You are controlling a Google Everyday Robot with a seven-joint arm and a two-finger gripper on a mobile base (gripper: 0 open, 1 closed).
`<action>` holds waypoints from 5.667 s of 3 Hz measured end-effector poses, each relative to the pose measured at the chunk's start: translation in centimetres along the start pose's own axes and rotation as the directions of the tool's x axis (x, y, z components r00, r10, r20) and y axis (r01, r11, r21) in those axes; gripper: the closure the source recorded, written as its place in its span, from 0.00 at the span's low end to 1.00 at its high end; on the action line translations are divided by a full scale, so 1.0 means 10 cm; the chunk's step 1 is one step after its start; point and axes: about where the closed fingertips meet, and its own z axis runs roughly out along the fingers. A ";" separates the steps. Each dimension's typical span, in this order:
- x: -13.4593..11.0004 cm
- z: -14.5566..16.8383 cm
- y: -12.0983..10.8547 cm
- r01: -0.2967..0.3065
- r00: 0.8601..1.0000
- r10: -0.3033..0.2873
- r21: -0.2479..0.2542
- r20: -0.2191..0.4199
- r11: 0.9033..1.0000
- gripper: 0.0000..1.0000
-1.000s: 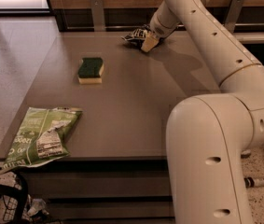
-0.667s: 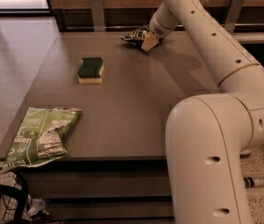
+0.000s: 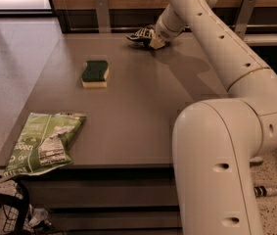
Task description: Move blue chip bag near green jalapeno chip bag
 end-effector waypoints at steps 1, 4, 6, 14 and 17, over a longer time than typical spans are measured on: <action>0.00 -0.03 -0.01 0.002 1.000 -0.002 0.004 -0.001 1.000 1.00; 0.03 -1.03 -0.19 0.034 0.999 -0.029 0.182 -0.031 0.983 1.00; 0.07 -1.70 0.16 0.065 0.998 -0.069 0.184 0.015 0.981 1.00; -0.17 -2.75 2.54 0.573 0.779 -0.522 -0.057 0.347 0.817 1.00; -0.27 -2.78 2.73 0.655 0.717 -0.590 -0.071 0.372 0.752 0.60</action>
Offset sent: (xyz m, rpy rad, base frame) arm -0.0087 -0.0106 0.0262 -0.0204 -0.0370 -0.0095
